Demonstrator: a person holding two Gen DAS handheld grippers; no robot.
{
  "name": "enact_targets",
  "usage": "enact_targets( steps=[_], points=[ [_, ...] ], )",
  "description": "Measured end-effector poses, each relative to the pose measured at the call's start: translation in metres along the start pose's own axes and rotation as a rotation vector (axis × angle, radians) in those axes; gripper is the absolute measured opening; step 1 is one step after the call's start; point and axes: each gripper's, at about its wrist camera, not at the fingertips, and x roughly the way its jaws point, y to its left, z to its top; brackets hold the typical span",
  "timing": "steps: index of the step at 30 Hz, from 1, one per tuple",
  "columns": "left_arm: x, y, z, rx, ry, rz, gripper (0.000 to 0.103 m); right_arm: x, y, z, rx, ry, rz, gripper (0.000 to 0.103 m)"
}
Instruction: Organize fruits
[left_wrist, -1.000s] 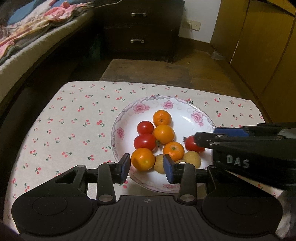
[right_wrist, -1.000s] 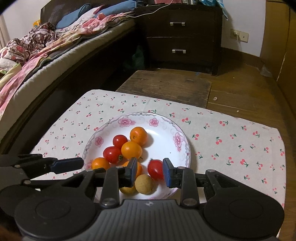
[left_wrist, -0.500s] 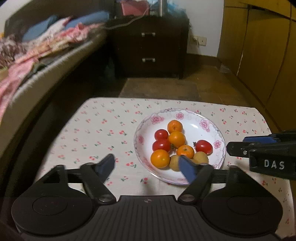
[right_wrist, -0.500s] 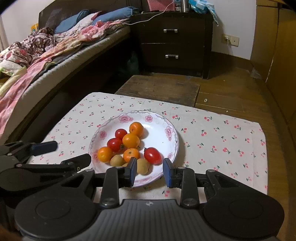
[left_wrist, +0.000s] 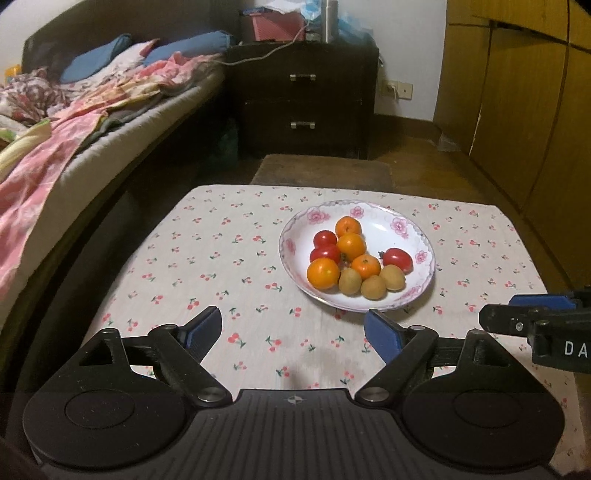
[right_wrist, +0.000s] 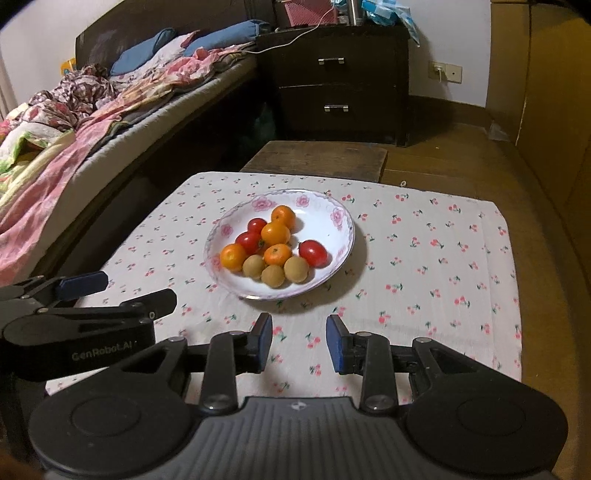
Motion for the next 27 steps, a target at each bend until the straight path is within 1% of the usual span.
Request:
enact_targets(
  steps=[1,4,5,8,11,13,17,22,25,27],
  points=[
    [-0.005,0.000,-0.004,-0.002,-0.010,0.001,0.091,-0.004,0.001,-0.003,-0.001,-0.004,0.002,0.037],
    [-0.015,-0.001,-0.011,-0.011,-0.032,-0.007,0.102,-0.011,0.004,-0.012,0.000,-0.006,0.005,0.037],
    [-0.018,-0.001,-0.014,-0.018,-0.043,-0.011,0.103,-0.013,0.005,-0.015,-0.001,-0.006,0.004,0.037],
    [-0.022,0.000,-0.018,-0.028,-0.051,-0.016,0.103,-0.016,0.006,-0.024,0.001,0.000,-0.002,0.037],
    [-0.022,0.000,-0.021,-0.024,-0.036,-0.047,0.103,-0.020,0.006,-0.032,0.010,0.003,-0.001,0.037],
    [-0.023,0.000,-0.023,-0.025,-0.037,-0.035,0.103,-0.023,0.006,-0.034,0.017,0.000,0.003,0.037],
    [-0.022,0.001,-0.030,-0.042,-0.014,-0.007,0.103,-0.028,0.006,-0.039,0.027,-0.011,0.006,0.037],
    [-0.028,0.001,-0.036,-0.022,-0.040,0.039,0.103,-0.029,0.009,-0.048,0.024,-0.002,0.013,0.038],
    [-0.033,-0.003,-0.041,-0.005,-0.051,0.044,0.103,-0.030,0.010,-0.052,0.030,0.000,0.017,0.038],
    [-0.034,-0.006,-0.044,0.001,-0.039,0.038,0.103,-0.032,0.009,-0.054,0.039,-0.001,0.020,0.038]
  ],
)
